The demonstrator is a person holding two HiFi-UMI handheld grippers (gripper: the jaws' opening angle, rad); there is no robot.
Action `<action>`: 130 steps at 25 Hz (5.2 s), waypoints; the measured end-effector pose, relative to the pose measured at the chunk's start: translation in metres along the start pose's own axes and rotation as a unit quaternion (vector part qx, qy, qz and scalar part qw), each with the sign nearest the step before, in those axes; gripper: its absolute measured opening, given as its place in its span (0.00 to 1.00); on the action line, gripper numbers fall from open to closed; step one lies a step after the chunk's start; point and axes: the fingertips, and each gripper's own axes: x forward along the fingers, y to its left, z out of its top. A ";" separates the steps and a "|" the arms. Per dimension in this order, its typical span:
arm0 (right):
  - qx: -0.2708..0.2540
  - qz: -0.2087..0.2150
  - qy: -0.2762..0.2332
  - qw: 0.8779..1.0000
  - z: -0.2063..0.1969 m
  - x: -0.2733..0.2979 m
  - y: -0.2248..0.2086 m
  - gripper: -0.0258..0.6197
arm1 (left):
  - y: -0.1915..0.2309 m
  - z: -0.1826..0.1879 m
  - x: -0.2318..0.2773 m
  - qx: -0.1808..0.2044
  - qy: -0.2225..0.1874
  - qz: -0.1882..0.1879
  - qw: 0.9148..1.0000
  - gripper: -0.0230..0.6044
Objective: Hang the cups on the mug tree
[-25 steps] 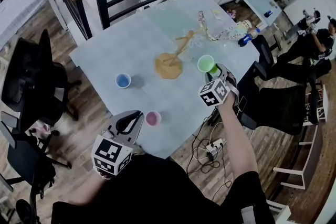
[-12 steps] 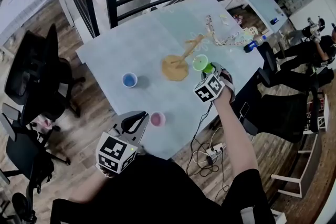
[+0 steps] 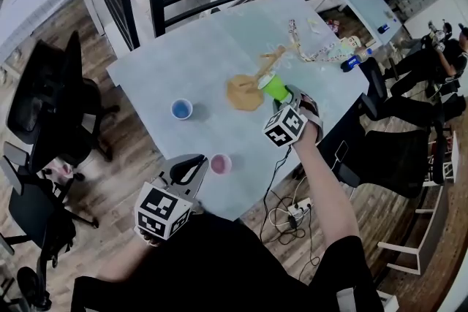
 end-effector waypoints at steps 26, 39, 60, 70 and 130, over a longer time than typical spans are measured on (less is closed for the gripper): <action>0.043 -0.020 -0.069 0.996 0.027 -0.029 -0.017 0.43 | -0.002 -0.007 -0.001 -0.007 0.009 -0.002 1.000 0.09; 0.423 0.104 -0.230 0.870 0.007 -0.120 -0.006 0.36 | -0.001 -0.002 0.001 -0.021 -0.004 -0.010 1.000 0.09; 0.554 0.182 -0.250 0.773 -0.006 -0.198 0.096 0.09 | -0.023 0.010 0.021 -0.033 -0.005 -0.047 0.998 0.09; 0.541 0.170 -0.285 0.773 0.014 -0.224 0.081 0.09 | -0.020 0.032 0.014 0.014 -0.037 -0.019 0.999 0.08; 0.543 0.181 -0.300 0.763 0.021 -0.246 0.099 0.09 | -0.036 0.033 0.021 0.024 -0.056 -0.051 0.997 0.07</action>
